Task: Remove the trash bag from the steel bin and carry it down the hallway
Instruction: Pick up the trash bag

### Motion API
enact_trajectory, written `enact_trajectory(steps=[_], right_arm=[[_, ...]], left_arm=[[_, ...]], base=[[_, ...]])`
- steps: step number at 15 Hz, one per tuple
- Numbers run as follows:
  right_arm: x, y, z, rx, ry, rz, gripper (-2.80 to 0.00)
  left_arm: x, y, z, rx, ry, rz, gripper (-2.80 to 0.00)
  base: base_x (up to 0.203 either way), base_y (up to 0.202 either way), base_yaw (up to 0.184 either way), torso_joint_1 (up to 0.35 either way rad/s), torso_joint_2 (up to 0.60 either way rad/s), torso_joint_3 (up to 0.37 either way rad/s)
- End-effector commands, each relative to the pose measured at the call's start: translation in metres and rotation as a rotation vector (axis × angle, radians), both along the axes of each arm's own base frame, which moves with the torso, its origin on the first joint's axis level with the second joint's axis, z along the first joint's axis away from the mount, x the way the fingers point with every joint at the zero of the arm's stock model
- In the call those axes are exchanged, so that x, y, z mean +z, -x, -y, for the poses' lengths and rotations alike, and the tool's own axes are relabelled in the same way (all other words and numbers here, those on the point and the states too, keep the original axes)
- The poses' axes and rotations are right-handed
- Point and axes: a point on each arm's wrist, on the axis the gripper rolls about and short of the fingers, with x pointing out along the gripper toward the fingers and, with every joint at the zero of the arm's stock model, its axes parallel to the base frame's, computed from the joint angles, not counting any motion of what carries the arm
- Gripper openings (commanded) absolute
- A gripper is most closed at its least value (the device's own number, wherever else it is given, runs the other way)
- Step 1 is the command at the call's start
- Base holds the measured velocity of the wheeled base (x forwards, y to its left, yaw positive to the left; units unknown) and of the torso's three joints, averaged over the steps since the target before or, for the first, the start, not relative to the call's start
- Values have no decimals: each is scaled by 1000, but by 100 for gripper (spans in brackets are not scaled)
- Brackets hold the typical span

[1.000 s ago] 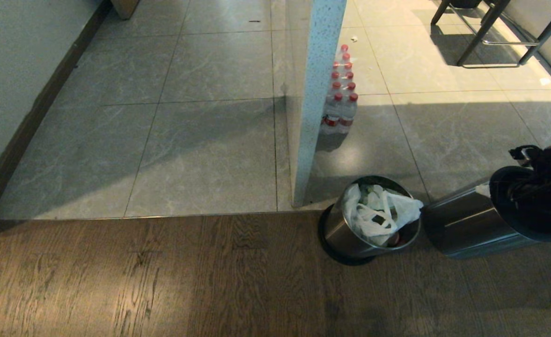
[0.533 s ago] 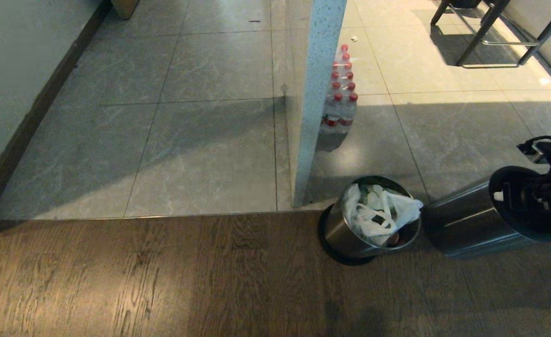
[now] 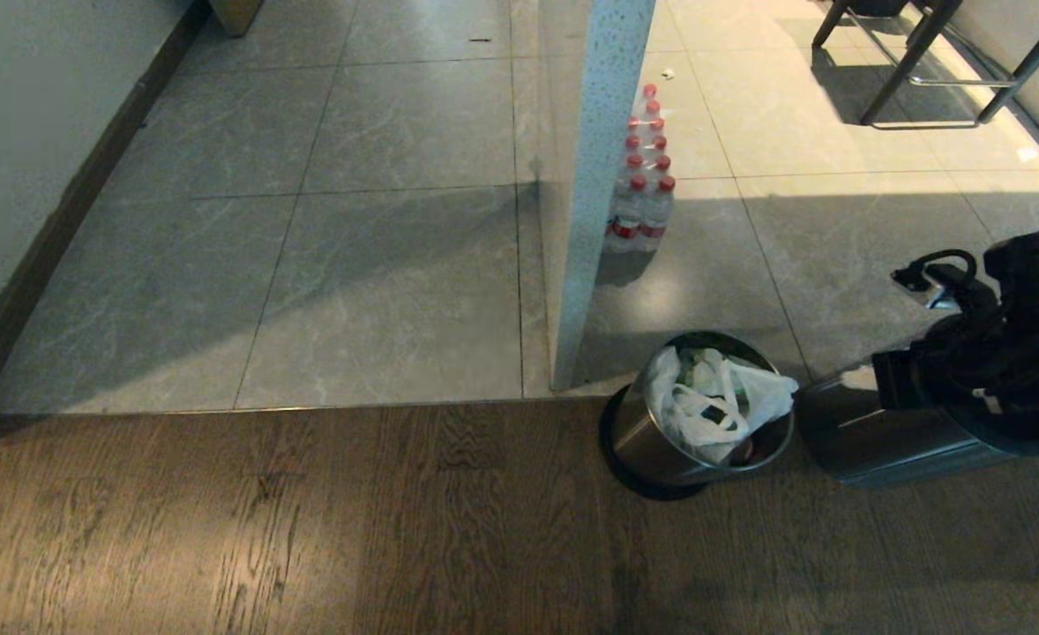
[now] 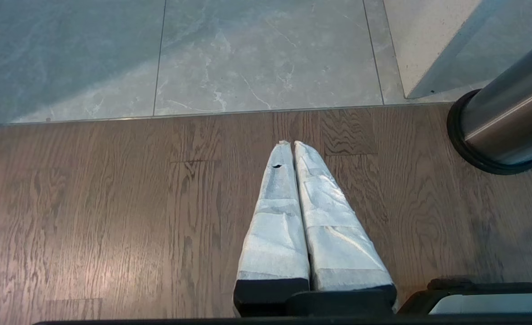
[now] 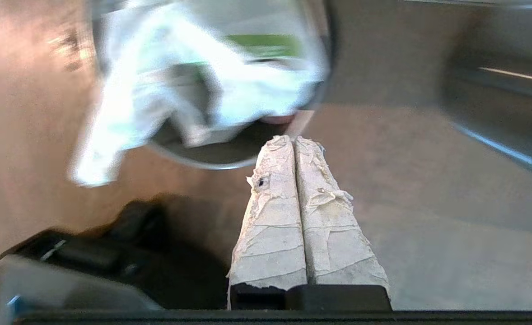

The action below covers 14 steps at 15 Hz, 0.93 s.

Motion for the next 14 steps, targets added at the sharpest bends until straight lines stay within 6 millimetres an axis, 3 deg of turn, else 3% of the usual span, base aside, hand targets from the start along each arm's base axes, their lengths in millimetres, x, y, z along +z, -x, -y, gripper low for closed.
enact_trajectory(steps=[1,6,7,14], right_arm=[[-2,-2,-11,47,-13,-13,-280],[-3,-11,-48,171,-47,-37,-280],[-3,-15,-55,191,-48,-35,0],[-8,-22,-69,258,-27,-34,0]], left_arm=[[0,0,0,0,1,2,-280],[0,0,0,0,1,1,-280],[0,0,0,0,1,1,-280],[0,0,0,0,1,1,-280]], base=[[0,0,0,0,0,0],[0,0,0,0,0,0],[0,0,0,0,0,0],[0,0,0,0,0,0]])
